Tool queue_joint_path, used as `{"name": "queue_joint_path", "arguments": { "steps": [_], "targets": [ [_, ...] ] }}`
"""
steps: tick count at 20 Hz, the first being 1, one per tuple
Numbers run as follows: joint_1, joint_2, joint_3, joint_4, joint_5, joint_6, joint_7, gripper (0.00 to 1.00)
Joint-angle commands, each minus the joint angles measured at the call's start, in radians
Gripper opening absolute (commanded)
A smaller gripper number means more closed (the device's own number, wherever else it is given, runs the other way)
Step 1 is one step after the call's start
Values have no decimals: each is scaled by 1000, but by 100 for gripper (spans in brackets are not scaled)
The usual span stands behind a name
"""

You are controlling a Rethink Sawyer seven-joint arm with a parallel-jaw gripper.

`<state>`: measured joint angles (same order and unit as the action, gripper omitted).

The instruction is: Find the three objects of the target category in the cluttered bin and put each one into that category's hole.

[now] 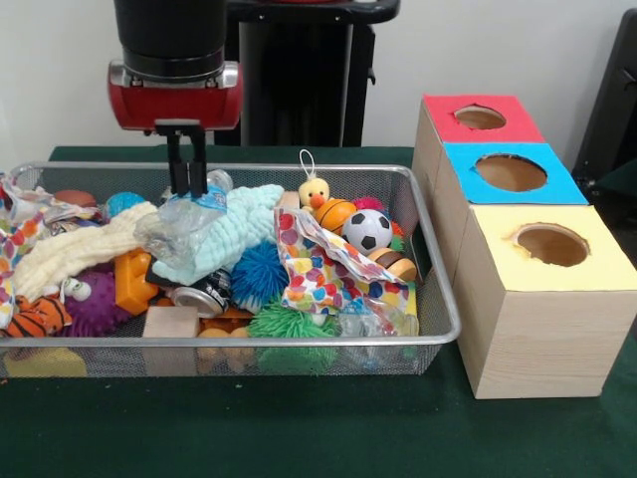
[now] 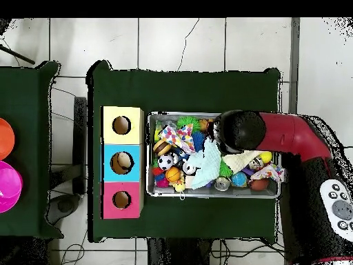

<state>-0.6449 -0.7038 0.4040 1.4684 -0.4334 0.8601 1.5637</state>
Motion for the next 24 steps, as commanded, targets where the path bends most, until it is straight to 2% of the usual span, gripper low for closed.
{"name": "queue_joint_path", "arguments": {
  "steps": [1, 16, 24],
  "targets": [
    [16, -12, -29, 100, 32, 32, 77, 0],
    [66, -69, -61, 155, 67, 6, 131, 0],
    [110, -99, -90, 157, 99, 21, 153, 0]
  ]
}}
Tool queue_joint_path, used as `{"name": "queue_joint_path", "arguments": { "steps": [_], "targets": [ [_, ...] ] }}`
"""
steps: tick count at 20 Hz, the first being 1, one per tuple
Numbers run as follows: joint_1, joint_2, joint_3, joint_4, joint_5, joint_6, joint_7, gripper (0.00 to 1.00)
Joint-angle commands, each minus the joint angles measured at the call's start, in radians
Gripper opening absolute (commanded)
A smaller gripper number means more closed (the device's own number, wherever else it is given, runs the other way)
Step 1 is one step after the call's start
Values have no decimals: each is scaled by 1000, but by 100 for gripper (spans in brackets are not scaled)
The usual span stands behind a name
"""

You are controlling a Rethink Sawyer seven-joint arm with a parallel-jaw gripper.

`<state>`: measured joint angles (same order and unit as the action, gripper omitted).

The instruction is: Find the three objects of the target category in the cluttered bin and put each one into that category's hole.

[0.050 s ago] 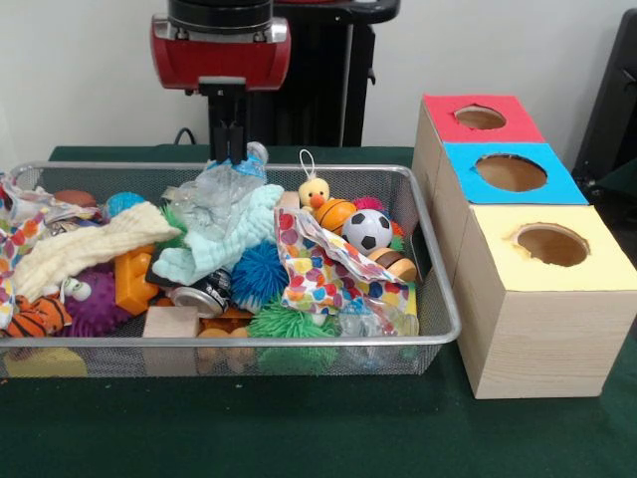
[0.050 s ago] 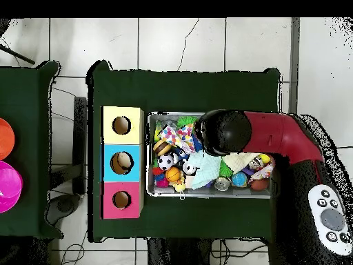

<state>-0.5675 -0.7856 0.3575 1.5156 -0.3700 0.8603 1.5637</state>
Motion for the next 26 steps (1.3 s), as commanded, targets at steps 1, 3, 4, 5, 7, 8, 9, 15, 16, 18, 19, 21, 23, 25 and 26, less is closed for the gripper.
{"name": "queue_joint_path", "arguments": {
  "steps": [1, 3, 4, 5, 7, 8, 9, 15, 16, 18, 19, 21, 23, 25, 26],
  "targets": [
    [38, -19, -46, 104, 41, 30, 154, 0],
    [50, -25, -55, 107, 48, 27, 159, 0],
    [56, -29, -59, 112, 52, 22, 162, 0],
    [61, -33, -63, 117, 56, 18, 164, 0],
    [71, -36, -70, 120, 67, 21, 169, 0],
    [77, -37, -74, 121, 68, 17, 172, 0],
    [85, -37, -77, 119, 72, 16, 176, 0],
    [123, -37, -103, 134, 92, -18, 199, 0],
    [130, -39, -108, 141, 95, -29, 204, 0],
    [147, -41, -120, 146, 102, -34, 215, 0],
    [157, -42, -128, 153, 106, -40, 223, 0],
    [174, -46, -138, 163, 113, -62, 239, 0],
    [186, -58, -150, 168, 124, -59, 242, 0],
    [198, -64, -158, 169, 138, -53, 243, 0],
    [205, -64, -165, 167, 140, -54, 245, 0]
  ]
}}
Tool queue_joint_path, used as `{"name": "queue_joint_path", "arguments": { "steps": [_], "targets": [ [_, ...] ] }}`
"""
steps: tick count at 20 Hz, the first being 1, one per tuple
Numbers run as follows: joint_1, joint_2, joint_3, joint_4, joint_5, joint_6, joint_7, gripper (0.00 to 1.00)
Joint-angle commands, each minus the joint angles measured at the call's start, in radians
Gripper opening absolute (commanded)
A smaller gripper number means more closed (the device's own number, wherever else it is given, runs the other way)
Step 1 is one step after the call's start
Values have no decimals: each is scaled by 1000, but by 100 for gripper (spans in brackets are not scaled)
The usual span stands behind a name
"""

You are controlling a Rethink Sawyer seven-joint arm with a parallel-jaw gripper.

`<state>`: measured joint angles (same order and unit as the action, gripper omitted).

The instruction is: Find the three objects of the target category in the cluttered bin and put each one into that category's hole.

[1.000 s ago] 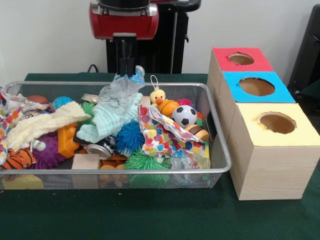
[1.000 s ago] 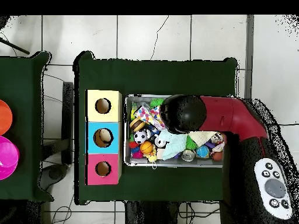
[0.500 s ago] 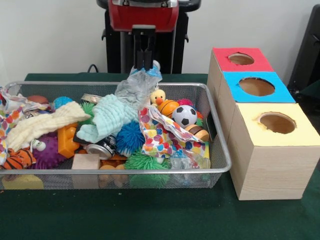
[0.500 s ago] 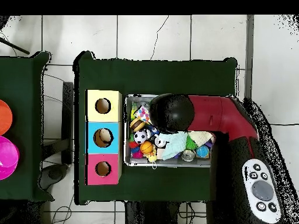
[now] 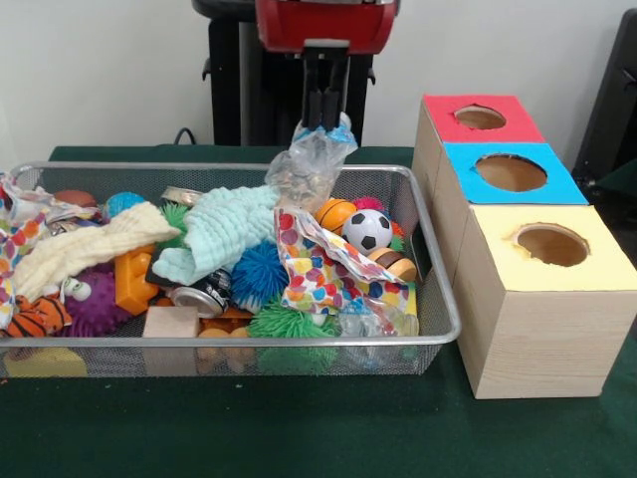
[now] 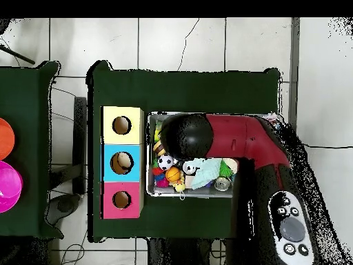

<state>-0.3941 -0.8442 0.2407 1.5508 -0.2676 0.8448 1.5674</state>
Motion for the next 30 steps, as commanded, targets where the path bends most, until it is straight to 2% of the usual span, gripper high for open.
{"name": "queue_joint_path", "arguments": {
  "steps": [1, 9, 13, 16, 30],
  "targets": [
    [42, -5, -54, 127, 43, -38, 247, 0],
    [112, -20, -98, 153, 69, -86, 277, 0],
    [144, -14, -119, 144, 91, -94, 285, 0],
    [179, -10, -143, 110, 98, -64, 297, 0],
    [258, 18, -208, 114, 164, -139, 305, 0]
  ]
}}
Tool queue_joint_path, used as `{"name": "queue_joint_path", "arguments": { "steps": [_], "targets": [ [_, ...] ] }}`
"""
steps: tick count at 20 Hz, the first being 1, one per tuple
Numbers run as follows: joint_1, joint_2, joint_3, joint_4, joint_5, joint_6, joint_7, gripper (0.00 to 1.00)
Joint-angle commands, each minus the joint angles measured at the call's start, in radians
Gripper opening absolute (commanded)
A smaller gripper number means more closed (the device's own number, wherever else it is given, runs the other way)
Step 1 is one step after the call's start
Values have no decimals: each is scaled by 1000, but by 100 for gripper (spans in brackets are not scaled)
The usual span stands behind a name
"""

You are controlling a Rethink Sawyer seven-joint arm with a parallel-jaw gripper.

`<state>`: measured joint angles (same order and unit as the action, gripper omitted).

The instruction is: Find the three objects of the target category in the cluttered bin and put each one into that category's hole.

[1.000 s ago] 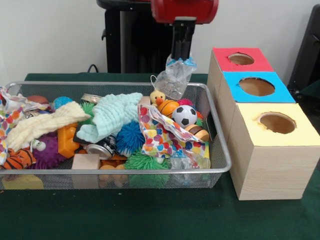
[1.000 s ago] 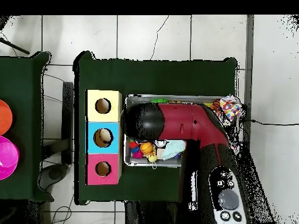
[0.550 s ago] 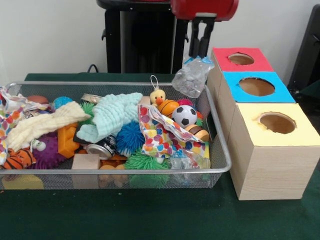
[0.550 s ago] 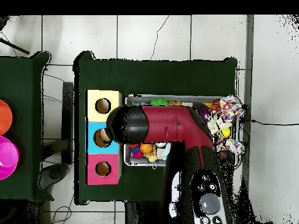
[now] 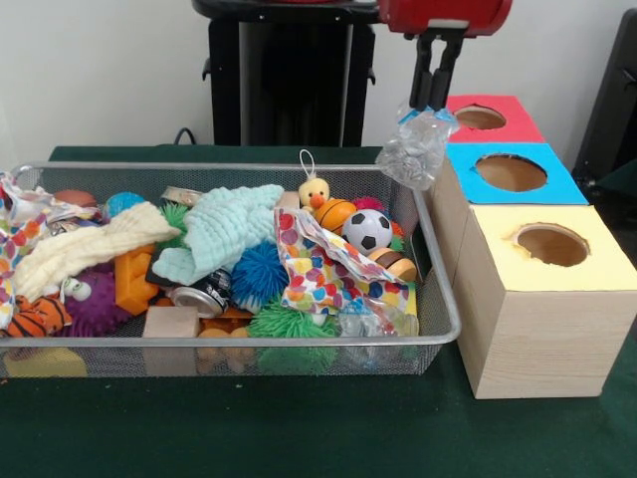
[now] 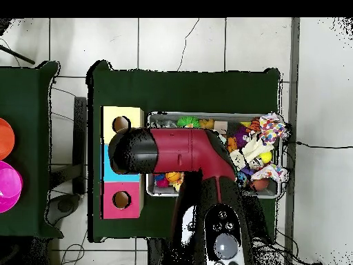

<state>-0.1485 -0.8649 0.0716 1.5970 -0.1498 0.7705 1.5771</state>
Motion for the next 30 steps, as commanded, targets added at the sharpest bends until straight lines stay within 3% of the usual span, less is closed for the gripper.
{"name": "queue_joint_path", "arguments": {
  "steps": [1, 19, 30],
  "targets": [
    [18, 40, -45, 66, 47, -68, 293, 0],
    [149, 90, -139, 40, 105, -112, 328, 0],
    [174, 103, -170, 72, 140, -181, 294, 0]
  ]
}}
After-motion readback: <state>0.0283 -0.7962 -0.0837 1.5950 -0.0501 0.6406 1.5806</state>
